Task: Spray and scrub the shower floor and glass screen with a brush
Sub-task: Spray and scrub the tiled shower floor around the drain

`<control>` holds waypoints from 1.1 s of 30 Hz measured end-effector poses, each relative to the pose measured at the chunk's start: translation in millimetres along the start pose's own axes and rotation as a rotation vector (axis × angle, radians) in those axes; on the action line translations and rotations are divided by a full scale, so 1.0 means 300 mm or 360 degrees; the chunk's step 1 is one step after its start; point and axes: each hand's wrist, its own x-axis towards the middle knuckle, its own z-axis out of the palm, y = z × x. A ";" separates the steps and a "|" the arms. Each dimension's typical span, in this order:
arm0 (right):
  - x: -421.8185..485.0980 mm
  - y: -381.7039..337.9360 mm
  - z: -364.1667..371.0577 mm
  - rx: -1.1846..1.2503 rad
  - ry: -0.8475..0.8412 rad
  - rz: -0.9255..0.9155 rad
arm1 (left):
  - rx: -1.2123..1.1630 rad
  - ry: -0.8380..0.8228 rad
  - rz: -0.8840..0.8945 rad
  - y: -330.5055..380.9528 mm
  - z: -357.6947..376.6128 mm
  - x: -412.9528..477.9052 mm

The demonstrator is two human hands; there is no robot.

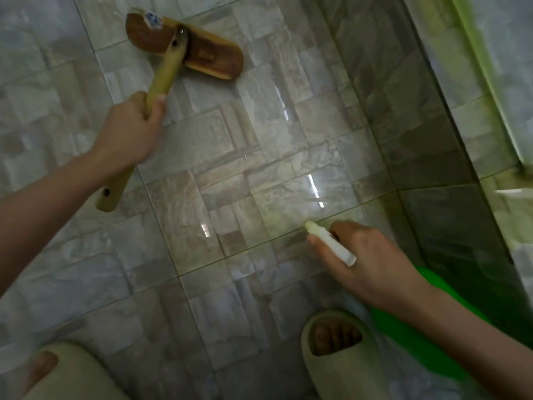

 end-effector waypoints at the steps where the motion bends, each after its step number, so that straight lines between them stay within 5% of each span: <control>1: 0.015 0.000 -0.007 0.0013 0.0009 0.0018 | -0.0050 -0.0003 0.0023 0.011 0.002 -0.044; 6: 0.046 0.013 -0.008 0.0038 -0.0003 -0.0073 | -0.0215 -0.0120 0.0078 0.078 0.010 -0.345; 10: 0.012 0.020 -0.032 0.0214 0.0081 -0.0047 | -0.0254 -0.0487 0.0129 0.076 0.004 -0.647; 16: -0.039 -0.007 -0.180 0.0421 0.0393 -0.0072 | 0.0155 -0.1006 0.0211 0.046 0.076 -1.074; 20: -0.023 -0.036 -0.226 0.0408 0.0427 -0.0070 | 0.0256 -0.0861 -0.0016 0.203 0.115 -0.945; 24: 0.005 -0.072 -0.243 0.0377 0.0390 -0.0083 | 0.0201 -0.0593 0.0072 0.316 0.150 -0.776; 29: -0.008 -0.075 -0.269 0.0425 0.0282 0.0008 | 0.0439 -0.0838 0.0036 0.114 0.015 -0.966; 33: 0.002 -0.099 -0.256 0.0379 0.0280 -0.0006 | 0.0463 -0.0889 0.0034 0.218 0.054 -0.927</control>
